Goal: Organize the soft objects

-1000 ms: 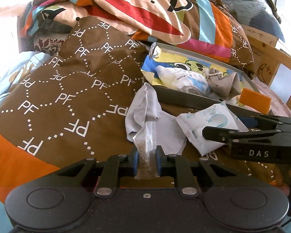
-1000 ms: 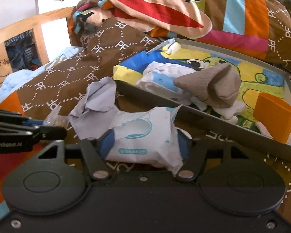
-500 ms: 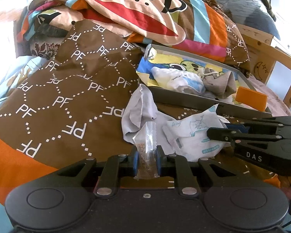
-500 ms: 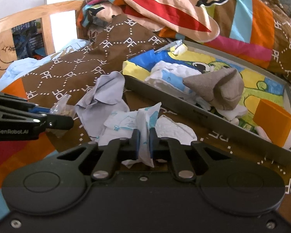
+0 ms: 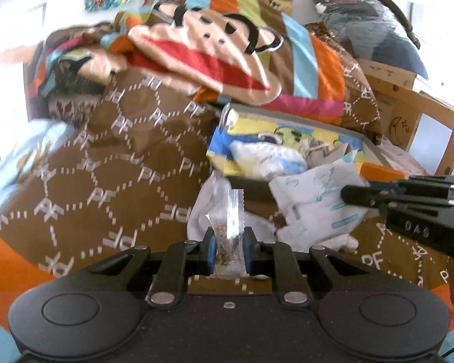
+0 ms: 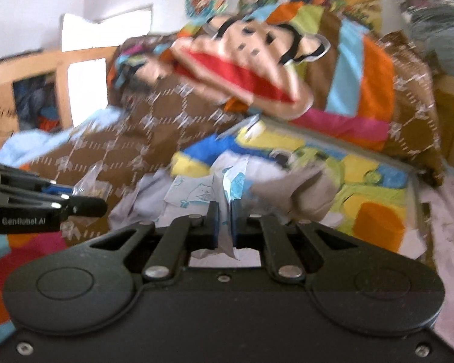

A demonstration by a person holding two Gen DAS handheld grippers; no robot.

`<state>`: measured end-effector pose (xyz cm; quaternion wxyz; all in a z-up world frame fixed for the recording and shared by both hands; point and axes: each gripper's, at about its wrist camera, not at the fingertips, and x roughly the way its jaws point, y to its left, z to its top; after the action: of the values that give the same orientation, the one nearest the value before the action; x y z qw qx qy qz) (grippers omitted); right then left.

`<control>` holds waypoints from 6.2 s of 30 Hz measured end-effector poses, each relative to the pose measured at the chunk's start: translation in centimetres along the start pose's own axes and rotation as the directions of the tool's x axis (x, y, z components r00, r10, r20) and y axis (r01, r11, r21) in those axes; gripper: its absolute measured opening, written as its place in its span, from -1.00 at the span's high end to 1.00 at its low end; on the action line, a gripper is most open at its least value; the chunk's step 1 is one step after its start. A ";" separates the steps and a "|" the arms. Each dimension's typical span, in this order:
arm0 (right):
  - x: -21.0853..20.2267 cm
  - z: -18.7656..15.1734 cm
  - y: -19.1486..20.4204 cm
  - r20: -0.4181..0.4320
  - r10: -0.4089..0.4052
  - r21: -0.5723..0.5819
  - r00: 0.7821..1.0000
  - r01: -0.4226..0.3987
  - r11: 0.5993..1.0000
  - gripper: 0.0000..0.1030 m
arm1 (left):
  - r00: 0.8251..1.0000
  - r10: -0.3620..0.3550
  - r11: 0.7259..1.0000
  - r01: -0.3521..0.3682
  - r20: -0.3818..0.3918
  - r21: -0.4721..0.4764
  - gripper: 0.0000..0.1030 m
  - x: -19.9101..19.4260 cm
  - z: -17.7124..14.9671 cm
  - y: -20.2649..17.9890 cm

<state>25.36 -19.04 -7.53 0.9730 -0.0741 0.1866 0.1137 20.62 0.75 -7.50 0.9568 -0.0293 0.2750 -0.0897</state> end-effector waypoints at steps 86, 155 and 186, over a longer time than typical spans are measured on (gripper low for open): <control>-2.0 -0.3 -13.2 0.038 -0.362 0.230 0.931 0.344 0.910 -0.77 | 0.988 -0.150 0.983 0.151 -0.022 0.108 -0.41 11.9 8.7 -11.3; -25.6 -6.4 8.4 0.010 -0.331 0.358 0.943 0.306 0.882 -0.99 | 0.989 0.071 0.996 -0.065 0.131 -0.054 -0.98 -15.9 -3.2 -0.5; -23.2 -6.1 8.2 -0.059 -0.335 0.368 0.940 0.332 0.868 -0.99 | 0.995 0.061 0.997 -0.057 0.083 -0.042 -0.98 -15.4 -3.5 -0.9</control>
<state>0.27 -16.76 -5.14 0.9747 0.0814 0.1861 -0.0931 5.80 2.72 -2.41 0.9691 -0.0439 0.2367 -0.0546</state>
